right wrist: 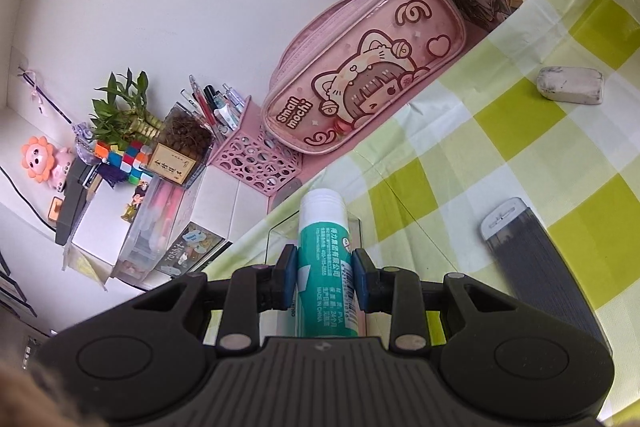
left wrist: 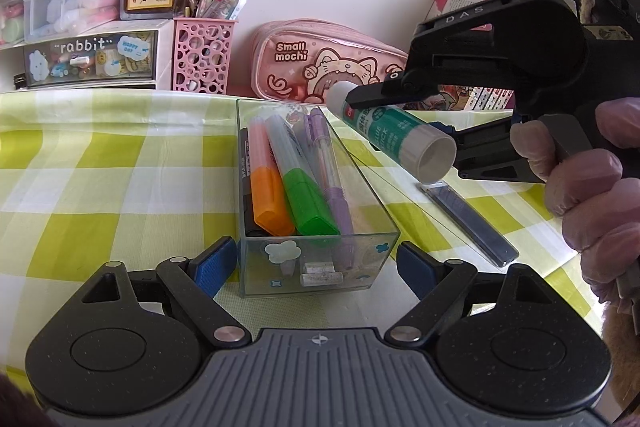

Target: Organize stationery

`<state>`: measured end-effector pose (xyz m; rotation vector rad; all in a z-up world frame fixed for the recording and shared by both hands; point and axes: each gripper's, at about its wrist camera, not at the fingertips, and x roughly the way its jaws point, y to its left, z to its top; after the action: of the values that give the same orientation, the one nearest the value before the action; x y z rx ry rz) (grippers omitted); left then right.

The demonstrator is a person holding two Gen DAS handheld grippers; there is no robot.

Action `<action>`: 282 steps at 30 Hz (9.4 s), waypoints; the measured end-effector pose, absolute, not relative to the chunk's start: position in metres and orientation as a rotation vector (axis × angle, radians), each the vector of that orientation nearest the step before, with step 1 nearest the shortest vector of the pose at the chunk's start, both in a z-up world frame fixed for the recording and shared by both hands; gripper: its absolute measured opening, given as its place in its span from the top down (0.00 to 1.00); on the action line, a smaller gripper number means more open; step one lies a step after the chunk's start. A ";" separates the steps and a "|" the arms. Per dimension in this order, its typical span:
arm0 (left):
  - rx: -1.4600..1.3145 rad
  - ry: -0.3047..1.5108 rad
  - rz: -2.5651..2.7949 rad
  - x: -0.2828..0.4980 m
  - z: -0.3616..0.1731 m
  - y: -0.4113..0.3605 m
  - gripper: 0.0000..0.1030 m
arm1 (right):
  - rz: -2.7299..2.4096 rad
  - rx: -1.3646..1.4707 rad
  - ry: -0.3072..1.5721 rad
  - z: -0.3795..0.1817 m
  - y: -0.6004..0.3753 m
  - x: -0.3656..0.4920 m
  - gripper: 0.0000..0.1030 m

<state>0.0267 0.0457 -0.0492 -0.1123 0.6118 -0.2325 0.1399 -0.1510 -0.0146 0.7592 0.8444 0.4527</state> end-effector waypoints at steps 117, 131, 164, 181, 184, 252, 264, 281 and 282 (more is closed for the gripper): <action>-0.116 0.611 -0.232 0.025 -0.048 0.047 0.18 | 0.286 0.055 0.651 -0.020 -0.178 0.074 0.38; -0.115 0.611 -0.232 0.025 -0.048 0.047 0.18 | 0.351 0.133 0.578 0.010 -0.176 0.070 0.39; -0.123 0.609 -0.238 0.026 -0.049 0.050 0.18 | 0.535 -0.177 0.633 0.042 -0.057 0.105 0.39; -0.118 0.610 -0.237 0.026 -0.049 0.051 0.18 | 0.669 -0.038 0.671 0.045 -0.067 0.110 0.39; -0.118 0.610 -0.237 0.026 -0.049 0.051 0.18 | 0.791 -0.089 0.701 0.045 -0.053 0.117 0.39; -0.118 0.612 -0.239 0.026 -0.048 0.053 0.17 | 1.010 -0.360 0.942 -0.001 0.071 0.153 0.67; -0.117 0.613 -0.239 0.027 -0.048 0.054 0.17 | 1.027 -0.339 0.929 0.002 0.070 0.150 0.33; -0.111 0.613 -0.237 0.024 -0.046 0.051 0.17 | 1.057 -0.506 0.880 -0.009 0.082 0.140 0.38; -0.112 0.613 -0.238 0.024 -0.046 0.051 0.17 | 1.054 -0.510 0.875 -0.009 0.082 0.139 0.38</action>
<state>0.0239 0.0509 -0.0458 -0.1125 0.6127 -0.2377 0.1392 0.0820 -0.0092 -0.5097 0.8755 1.0543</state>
